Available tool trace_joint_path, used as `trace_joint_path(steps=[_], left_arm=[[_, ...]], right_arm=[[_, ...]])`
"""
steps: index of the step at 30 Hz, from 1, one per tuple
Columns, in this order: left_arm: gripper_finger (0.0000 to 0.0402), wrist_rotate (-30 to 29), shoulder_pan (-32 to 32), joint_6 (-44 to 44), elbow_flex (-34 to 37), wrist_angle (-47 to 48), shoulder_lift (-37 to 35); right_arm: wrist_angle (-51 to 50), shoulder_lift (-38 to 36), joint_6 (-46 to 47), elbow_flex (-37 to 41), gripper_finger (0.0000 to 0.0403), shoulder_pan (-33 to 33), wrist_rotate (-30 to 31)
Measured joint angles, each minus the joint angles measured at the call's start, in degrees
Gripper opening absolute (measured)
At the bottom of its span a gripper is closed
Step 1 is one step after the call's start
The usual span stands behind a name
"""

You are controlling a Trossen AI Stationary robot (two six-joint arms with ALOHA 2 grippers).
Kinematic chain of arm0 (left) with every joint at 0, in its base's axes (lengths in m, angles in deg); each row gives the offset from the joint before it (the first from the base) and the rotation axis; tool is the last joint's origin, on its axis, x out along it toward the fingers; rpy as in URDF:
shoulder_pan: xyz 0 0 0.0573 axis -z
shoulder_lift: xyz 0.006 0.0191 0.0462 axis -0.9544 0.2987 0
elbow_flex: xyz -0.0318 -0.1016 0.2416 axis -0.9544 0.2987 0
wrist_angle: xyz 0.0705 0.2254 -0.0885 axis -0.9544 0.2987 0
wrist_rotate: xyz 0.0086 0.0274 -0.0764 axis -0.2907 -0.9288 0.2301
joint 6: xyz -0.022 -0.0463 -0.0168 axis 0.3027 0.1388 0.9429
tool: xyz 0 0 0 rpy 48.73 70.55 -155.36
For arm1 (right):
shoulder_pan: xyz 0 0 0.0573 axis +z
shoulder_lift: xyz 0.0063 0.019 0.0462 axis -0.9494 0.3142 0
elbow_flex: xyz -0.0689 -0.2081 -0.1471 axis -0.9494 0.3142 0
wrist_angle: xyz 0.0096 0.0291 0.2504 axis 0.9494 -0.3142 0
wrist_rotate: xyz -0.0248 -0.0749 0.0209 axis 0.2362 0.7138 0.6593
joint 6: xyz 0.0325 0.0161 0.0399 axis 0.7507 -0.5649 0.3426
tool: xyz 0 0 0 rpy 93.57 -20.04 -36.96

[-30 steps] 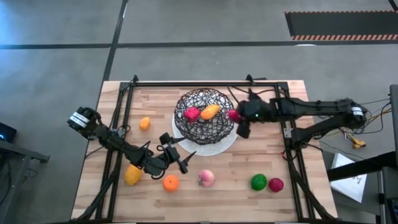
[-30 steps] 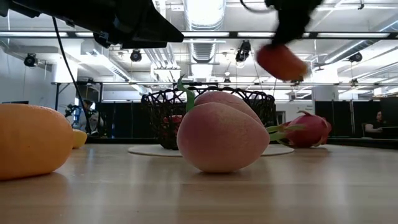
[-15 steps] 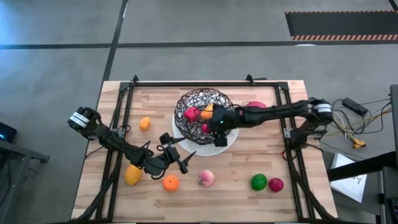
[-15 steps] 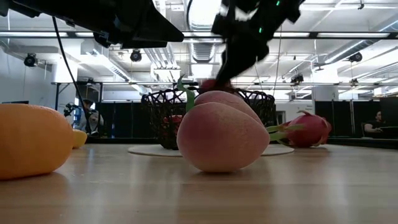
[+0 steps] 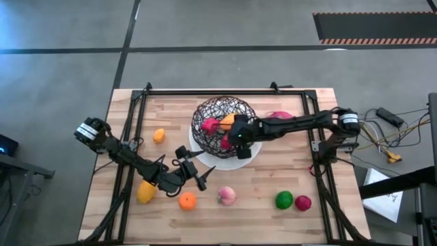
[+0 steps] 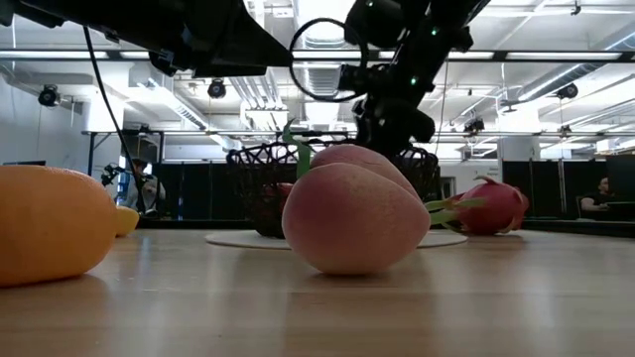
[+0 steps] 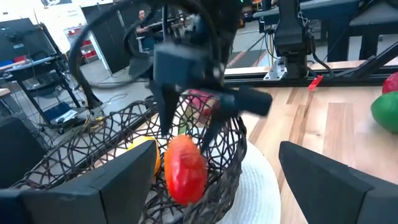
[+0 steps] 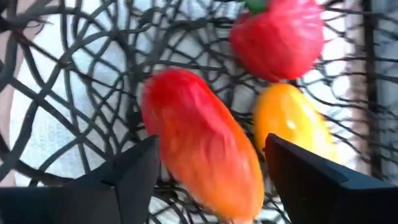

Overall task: Build produce basket
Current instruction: Put the red mango into the wire basket, then put the dragon fruit into the wire basket

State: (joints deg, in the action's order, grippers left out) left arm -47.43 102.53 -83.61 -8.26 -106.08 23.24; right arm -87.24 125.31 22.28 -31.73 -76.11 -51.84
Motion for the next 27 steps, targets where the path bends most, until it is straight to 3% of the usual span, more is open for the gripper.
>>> trace_joint_path(steps=[8,15,18,21,24,27], left_arm=[[0.0322,-0.02,0.02,1.3,0.0,0.0,0.0],[0.0322,-0.02,0.02,1.3,0.0,0.01,0.0],[0.0322,-0.02,0.0,1.28,0.0,0.01,0.0],[0.0322,-0.02,0.0,1.28,0.0,0.0,0.0],[0.0322,-0.02,0.0,1.28,0.0,0.02,0.0],[0.0322,-0.02,0.0,1.28,0.02,0.02,0.0]], right_arm=[[-3.25,-14.9,0.06,0.01,0.0282,-0.11,1.17],[-16.13,-26.55,0.08,1.63,0.0258,-6.27,5.09],[-19.3,-28.63,-0.79,4.94,0.0247,-11.24,4.9],[-19.45,-29.11,-2.87,9.54,0.024,-16.72,0.15],[-18.57,-27.14,-5.03,13.36,0.0235,-20.89,-5.32],[-16.47,-23.84,-6.84,15.8,0.0235,-23.18,-5.57]])
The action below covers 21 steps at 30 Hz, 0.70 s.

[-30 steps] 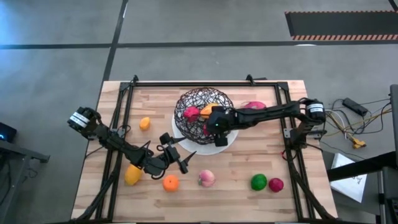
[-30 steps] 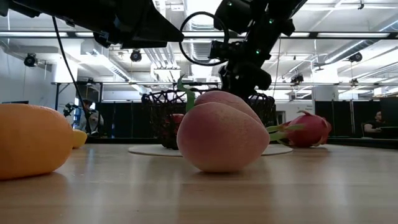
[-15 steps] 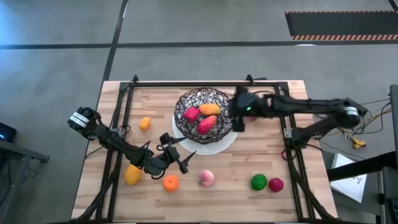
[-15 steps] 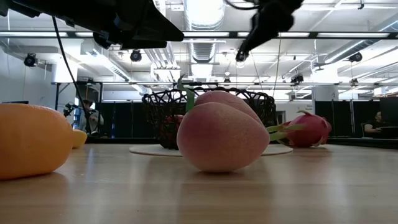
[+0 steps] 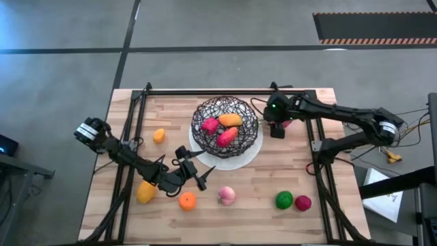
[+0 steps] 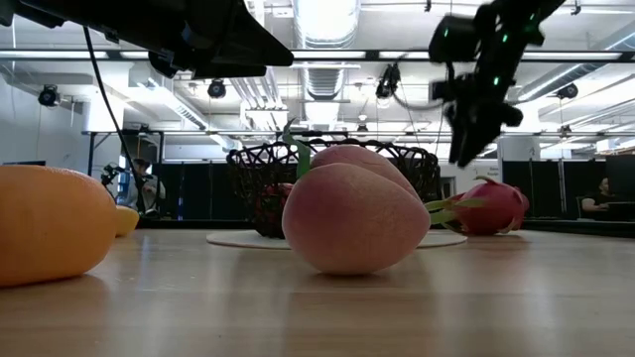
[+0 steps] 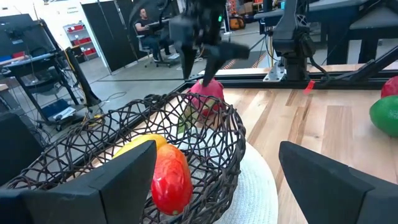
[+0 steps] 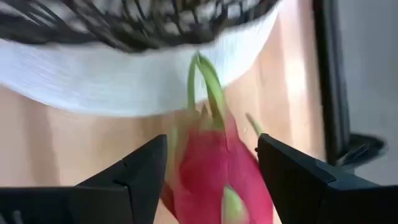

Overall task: Build produce basket
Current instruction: Put the dragon fruit into the wire basket

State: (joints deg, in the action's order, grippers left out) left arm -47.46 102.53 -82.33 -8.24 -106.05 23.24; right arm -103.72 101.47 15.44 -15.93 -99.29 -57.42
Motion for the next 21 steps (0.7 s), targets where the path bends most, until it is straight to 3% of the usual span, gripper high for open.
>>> trace_joint_path(steps=[11,16,21], left_arm=[[0.0322,0.0,-0.07,0.0,0.02,0.04,0.0],[0.0322,0.0,-0.07,0.0,0.09,0.04,0.0],[0.0322,0.0,-0.07,0.0,0.13,0.06,0.0]], right_arm=[[8.35,13.09,-3.05,1.02,0.0223,-0.62,-1.12],[10.37,16.29,-3.23,1.02,0.0183,-0.95,-0.53],[10.56,18.38,-5.26,1.43,0.0132,-0.94,4.94]])
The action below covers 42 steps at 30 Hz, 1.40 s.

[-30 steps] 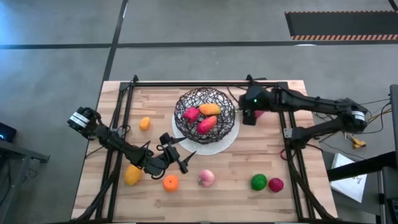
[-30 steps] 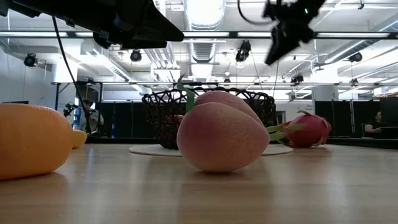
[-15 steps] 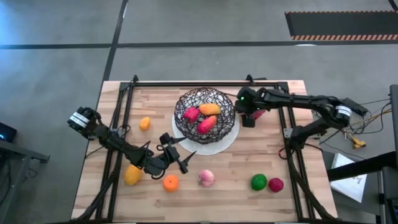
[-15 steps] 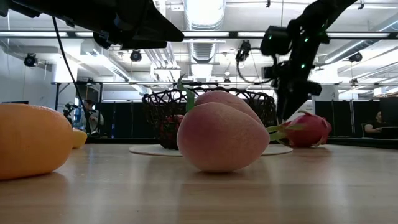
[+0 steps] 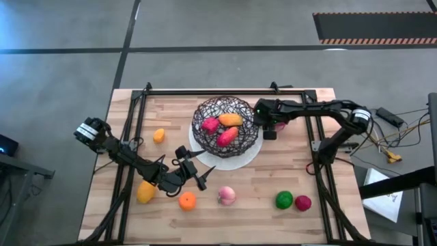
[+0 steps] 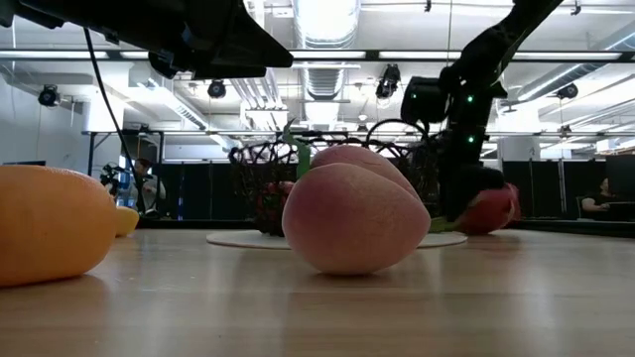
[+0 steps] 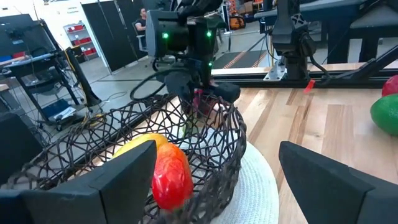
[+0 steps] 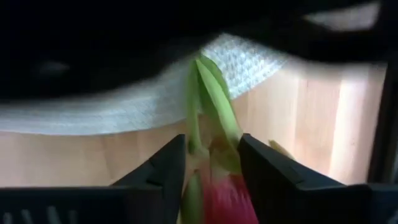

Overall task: Build produce basket
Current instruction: Put the dragon fruit into the wire basket

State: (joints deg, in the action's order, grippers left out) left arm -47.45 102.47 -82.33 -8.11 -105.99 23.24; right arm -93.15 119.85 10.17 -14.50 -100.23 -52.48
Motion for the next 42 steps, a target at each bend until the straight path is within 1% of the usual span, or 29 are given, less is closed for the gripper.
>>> trace_joint_path(steps=[4,8,12,14,17,18,23,25,30,31,33,35,37,39,42], left_arm=[[0.0322,0.02,0.0,0.0,0.0,0.0,0.0],[0.0322,0.02,0.0,0.0,0.02,0.0,0.0],[0.0322,0.02,0.0,0.0,0.02,0.0,0.0],[0.0322,0.02,0.0,0.0,0.02,0.0,0.0],[0.0322,0.02,0.0,0.0,0.02,0.0,0.0],[0.0322,0.02,0.0,0.0,0.02,0.0,0.0],[0.0322,0.02,0.0,0.0,0.02,0.0,0.0],[0.0322,0.0,0.0,0.0,0.02,-0.02,0.0],[0.0322,0.02,0.0,0.0,0.02,-0.04,0.0],[0.0322,0.02,0.0,0.0,0.02,-0.04,0.0],[0.0322,0.02,0.0,0.0,0.02,-0.04,0.0],[0.0322,0.02,0.0,0.0,0.02,-0.04,0.0],[0.0322,0.0,0.0,0.02,0.02,-0.06,0.0],[0.0322,0.01,0.0,0.02,0.02,-0.06,0.0],[0.0322,0.02,0.0,0.02,0.02,-0.06,0.0]], right_arm=[[-0.44,1.1,-0.76,0.57,0.0105,0.01,3.23],[-0.6,1.29,-1.66,0.77,0.0101,0.01,3.56],[-0.73,0.71,-1.55,0.79,0.0091,0.03,5.83],[-1.12,0.04,-1.5,0.81,0.007,0.01,6.12],[-1.85,-1.32,-1.13,0.81,0.0024,0.01,6.12],[-2.43,-2.06,-0.91,0.84,0.0018,0.01,6.13],[-6.49,-7.87,2.11,0.92,0.0013,0.06,7.39],[-7.21,-11.4,4.38,0.92,0.0013,0.38,10.32],[-6.67,-21.64,9.75,0.12,0.0013,2.8,20.22],[-5.56,-23.77,10.89,-0.24,0.0013,3.52,21.24],[-1.33,-28.32,12.9,-0.61,0.0013,5.18,21.32],[4.75,-32.53,14.6,-0.6,0.0013,6.98,19.47],[11.94,-36.39,16.65,-0.18,0.0013,8.56,14.91],[20.25,-39.45,19.86,1.04,0.0013,9.37,6.55],[34.13,-41.84,24.14,4.84,0.0012,9.46,-9.9]])
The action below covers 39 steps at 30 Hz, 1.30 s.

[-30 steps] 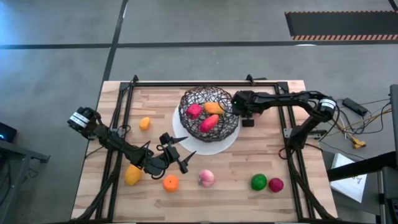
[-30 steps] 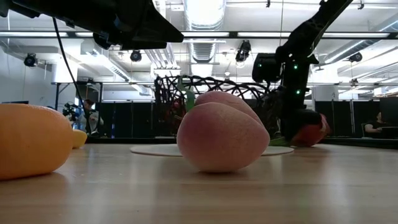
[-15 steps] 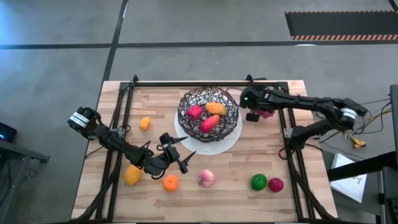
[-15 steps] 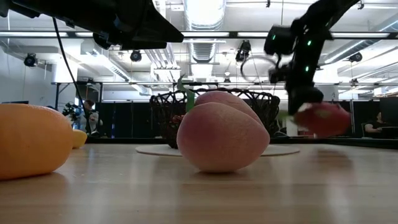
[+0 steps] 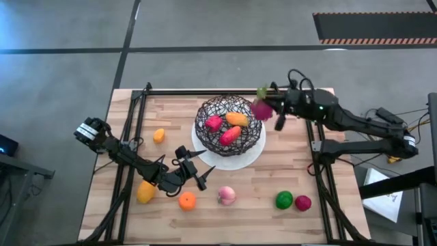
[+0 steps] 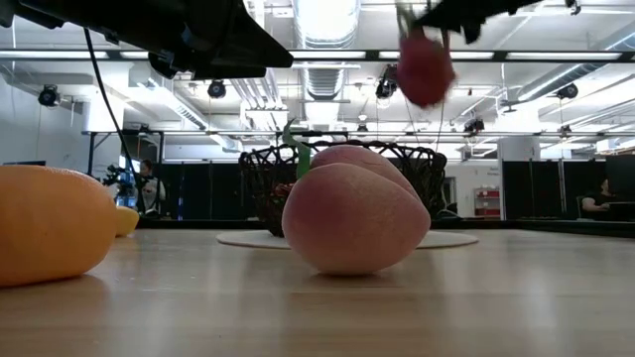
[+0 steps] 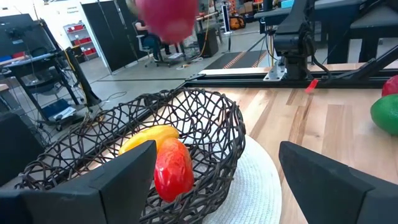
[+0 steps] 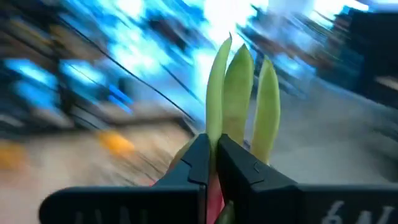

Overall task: Build produce basket
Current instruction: Put the dragon fruit into the wire basket

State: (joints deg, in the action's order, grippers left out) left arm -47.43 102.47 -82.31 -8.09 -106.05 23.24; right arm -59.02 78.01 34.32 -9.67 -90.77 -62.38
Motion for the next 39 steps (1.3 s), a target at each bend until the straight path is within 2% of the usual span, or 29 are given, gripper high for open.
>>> trace_joint_path(steps=[2,3,10,13,17,23,29,34,39], left_arm=[[0.0322,0.0,0.0,0.0,0.0,0.0,0.0],[0.0322,0.0,0.0,0.02,0.0,0.0,0.0],[0.0322,0.0,0.0,0.07,0.0,0.0,0.0],[0.0322,0.0,-0.06,0.06,-0.04,-0.02,0.0],[0.0322,-0.01,-0.13,0.07,-0.07,-0.02,0.0],[0.0322,-0.02,-0.13,0.07,-0.07,-0.02,0.0],[0.0322,-0.02,-0.13,0.07,-0.09,-0.02,0.0],[0.0322,0.0,-0.13,0.07,-0.09,-0.02,0.0],[0.0322,0.0,-0.13,0.07,-0.09,-0.02,0.0]], right_arm=[[8.16,-0.06,1.96,3.78,0.0012,0.06,-6.44],[11.62,0.29,3.29,5.95,0.0012,0.08,-7.38],[32.86,8.3,10.14,21.69,0.0012,-0.01,-6.36],[42.09,13.14,10.67,24.8,0.0012,-0.03,-6.36],[48.9,19.58,10.85,25.69,0.0012,-0.03,-6.5],[48.78,27.81,10.34,23.08,0.0012,0.08,-6.56],[48.13,32.25,5.49,21.72,0.0012,0.08,-6.57],[47.05,32.62,2.13,21.29,0.0021,0.06,-6.51],[41.13,29.21,-0.16,20.98,0.0062,0.06,-6.33]])
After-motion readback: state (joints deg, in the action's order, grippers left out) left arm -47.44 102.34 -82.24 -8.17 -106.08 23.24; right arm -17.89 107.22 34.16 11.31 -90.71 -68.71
